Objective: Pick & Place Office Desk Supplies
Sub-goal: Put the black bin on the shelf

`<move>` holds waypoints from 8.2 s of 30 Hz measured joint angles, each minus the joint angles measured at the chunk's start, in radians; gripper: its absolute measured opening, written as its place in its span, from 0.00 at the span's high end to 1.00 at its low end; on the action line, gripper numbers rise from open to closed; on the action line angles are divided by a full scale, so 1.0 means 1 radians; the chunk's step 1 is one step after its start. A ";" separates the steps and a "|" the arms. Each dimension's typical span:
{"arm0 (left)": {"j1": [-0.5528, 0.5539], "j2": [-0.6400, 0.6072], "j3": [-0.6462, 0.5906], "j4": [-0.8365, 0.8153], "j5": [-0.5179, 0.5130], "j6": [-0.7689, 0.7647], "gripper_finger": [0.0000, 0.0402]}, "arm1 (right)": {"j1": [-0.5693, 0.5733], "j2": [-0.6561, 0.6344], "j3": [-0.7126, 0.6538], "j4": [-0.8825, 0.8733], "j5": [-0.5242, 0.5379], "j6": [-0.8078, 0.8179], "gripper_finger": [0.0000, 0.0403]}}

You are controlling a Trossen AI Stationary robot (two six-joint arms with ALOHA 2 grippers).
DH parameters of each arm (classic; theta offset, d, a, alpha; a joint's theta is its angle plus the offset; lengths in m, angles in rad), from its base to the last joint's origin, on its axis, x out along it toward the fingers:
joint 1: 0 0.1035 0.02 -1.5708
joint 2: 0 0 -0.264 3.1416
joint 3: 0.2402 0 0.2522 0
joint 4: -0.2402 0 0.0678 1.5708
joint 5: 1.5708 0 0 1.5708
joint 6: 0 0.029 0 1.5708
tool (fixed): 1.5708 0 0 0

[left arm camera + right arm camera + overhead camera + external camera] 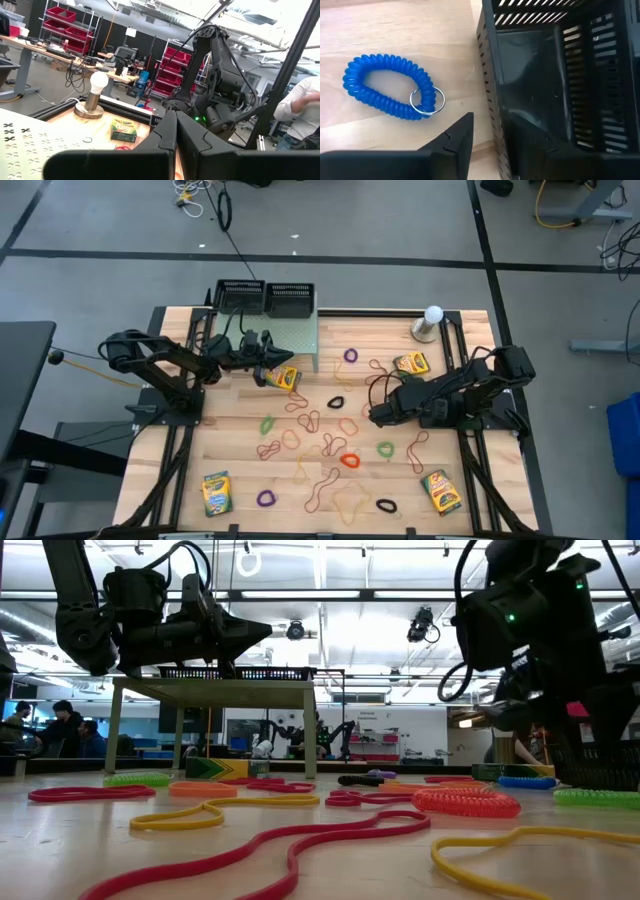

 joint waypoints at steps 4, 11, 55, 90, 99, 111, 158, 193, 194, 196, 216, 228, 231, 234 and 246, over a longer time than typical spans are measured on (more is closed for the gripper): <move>0.000 0.000 -0.001 0.005 0.000 -0.002 0.98 | 0.000 0.000 -0.001 0.002 0.002 -0.007 0.77; 0.000 0.000 -0.001 0.007 -0.001 -0.001 0.98 | 0.000 0.000 0.001 0.001 0.004 -0.032 0.98; 0.001 0.001 0.000 -0.011 -0.027 0.240 0.98 | 0.006 0.420 0.730 0.424 0.251 -1.789 0.98; 0.000 0.000 0.000 0.014 0.027 0.237 0.98 | 0.026 0.345 0.690 0.608 0.142 -1.862 0.68; -0.018 0.000 0.000 0.013 0.110 0.144 0.98 | 0.025 0.092 0.386 0.729 0.224 -1.918 0.98; -0.106 0.000 0.059 -0.081 0.010 -0.027 0.98 | -0.183 -0.266 -0.254 1.620 0.138 -1.944 0.99; -0.702 0.113 0.788 -1.871 -0.706 0.114 0.79 | -0.386 -0.414 -0.536 1.839 0.258 -1.907 0.96; -0.706 0.266 0.871 -1.928 -0.839 0.037 0.44 | -0.360 -0.413 -0.536 1.875 0.259 -1.909 0.96; -0.708 0.266 0.876 -1.927 -0.839 0.042 0.43 | -0.357 -0.413 -0.536 1.875 0.260 -1.903 0.96; -0.714 0.266 0.878 -1.929 -0.843 0.058 0.41 | -0.346 -0.413 -0.536 1.868 0.259 -1.898 0.96; -0.698 0.372 0.875 -1.938 -0.923 0.040 0.55 | -0.224 -0.413 -0.536 1.859 0.260 -1.973 0.96; -0.718 0.351 0.878 -1.949 -0.956 0.021 0.49 | -0.216 -0.413 -0.536 1.863 0.259 -1.992 0.96; -0.699 0.351 0.878 -1.948 -0.943 0.000 0.45 | -0.216 -0.413 -0.536 1.868 0.260 -1.987 0.96; -0.676 0.357 0.878 -1.942 -0.917 -0.018 0.44 | -0.216 -0.413 -0.536 1.867 0.259 -1.982 0.96; -0.661 0.391 0.877 -1.976 -0.855 -0.049 0.79 | -0.215 -0.413 -0.536 1.853 0.259 -1.943 0.96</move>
